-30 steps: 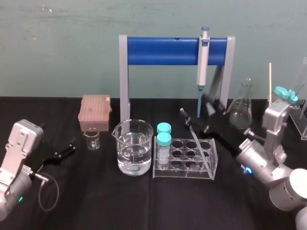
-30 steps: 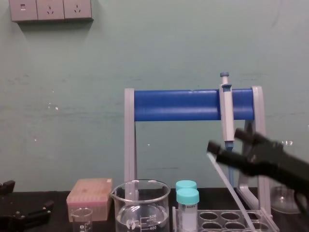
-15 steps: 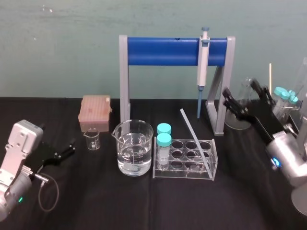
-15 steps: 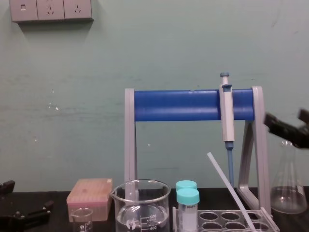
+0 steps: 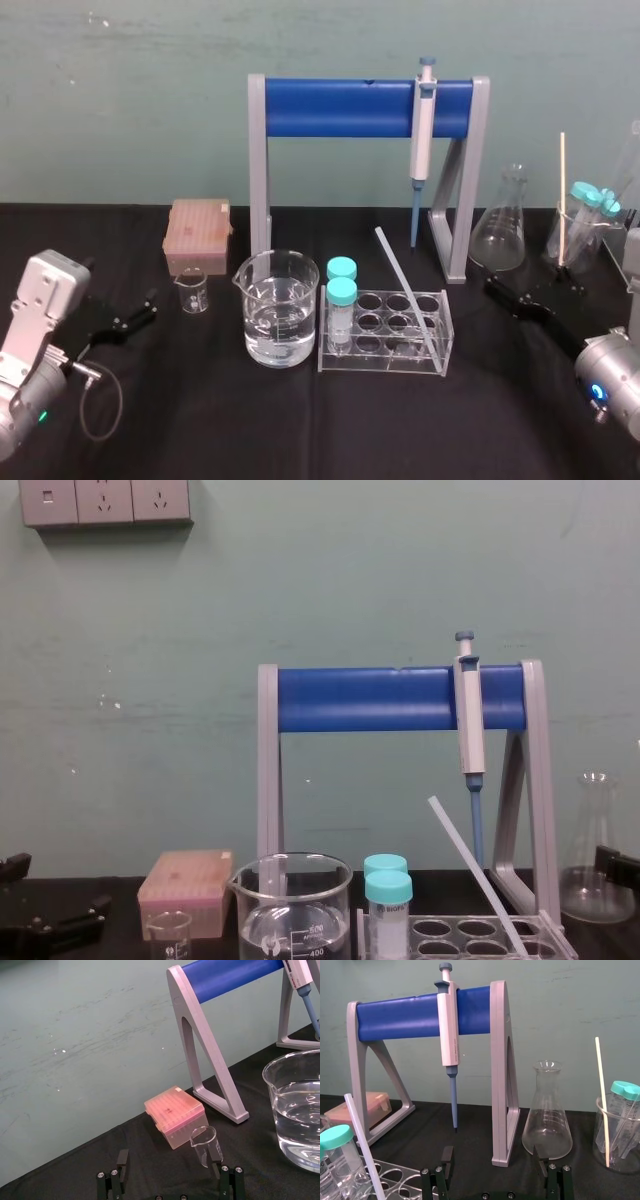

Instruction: Pick up the stirring rod with one hand, then place it down.

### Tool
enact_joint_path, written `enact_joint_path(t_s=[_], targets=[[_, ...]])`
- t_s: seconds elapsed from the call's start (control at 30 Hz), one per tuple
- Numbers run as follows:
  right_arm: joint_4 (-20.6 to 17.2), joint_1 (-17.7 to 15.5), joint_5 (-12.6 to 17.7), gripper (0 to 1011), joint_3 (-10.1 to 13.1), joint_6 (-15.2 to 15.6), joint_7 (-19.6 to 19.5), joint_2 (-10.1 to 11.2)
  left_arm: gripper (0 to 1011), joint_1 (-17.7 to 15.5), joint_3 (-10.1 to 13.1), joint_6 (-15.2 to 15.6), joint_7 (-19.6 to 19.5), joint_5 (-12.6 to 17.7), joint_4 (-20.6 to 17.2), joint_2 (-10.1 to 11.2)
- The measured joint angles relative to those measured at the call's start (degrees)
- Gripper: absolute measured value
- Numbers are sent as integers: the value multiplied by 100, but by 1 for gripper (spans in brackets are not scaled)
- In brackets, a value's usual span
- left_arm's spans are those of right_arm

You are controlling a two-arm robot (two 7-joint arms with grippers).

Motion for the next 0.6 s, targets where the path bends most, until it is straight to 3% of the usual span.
enact_joint_path(t_s=[0.6], targets=[[7,8,2,1003,-8,-14,3,6,1000,0,0,0,0,0,0,0]])
